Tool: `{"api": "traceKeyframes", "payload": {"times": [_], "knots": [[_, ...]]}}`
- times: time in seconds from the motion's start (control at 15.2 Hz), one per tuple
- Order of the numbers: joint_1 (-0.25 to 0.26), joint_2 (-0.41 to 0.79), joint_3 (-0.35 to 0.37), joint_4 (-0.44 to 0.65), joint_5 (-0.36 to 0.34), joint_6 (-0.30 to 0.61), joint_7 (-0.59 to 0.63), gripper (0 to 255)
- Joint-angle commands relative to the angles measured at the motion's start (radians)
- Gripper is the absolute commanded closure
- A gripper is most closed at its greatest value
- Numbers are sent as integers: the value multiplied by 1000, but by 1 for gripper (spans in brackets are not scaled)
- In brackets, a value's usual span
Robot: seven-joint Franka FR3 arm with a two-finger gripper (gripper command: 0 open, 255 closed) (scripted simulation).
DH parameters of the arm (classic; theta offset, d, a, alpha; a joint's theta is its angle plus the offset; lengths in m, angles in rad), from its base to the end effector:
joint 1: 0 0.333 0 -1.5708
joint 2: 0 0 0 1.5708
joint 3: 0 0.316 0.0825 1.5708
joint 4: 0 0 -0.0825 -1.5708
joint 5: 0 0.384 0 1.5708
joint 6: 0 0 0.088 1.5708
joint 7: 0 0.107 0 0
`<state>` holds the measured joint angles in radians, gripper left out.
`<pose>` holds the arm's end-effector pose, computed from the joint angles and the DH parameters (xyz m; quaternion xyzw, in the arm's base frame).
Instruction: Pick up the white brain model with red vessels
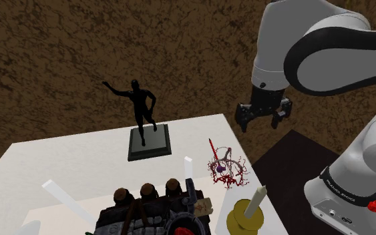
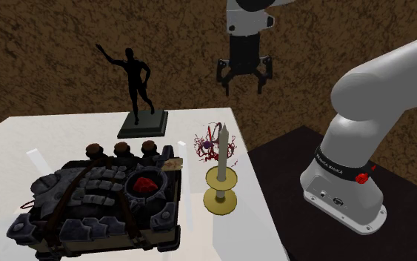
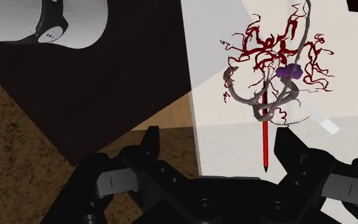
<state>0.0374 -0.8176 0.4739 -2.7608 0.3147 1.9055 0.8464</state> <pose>0.2648 0.1586 0.4094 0.9540 -0.2968 -0.0168 0.0402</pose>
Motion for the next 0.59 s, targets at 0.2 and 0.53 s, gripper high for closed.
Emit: {"api": "traceKeyframes", "payload": {"times": [0.2, 0.53], "knots": [[-28, 156, 183, 1, 70, 186, 204, 0], [-111, 327, 350, 40, 60, 342, 384, 0]]}}
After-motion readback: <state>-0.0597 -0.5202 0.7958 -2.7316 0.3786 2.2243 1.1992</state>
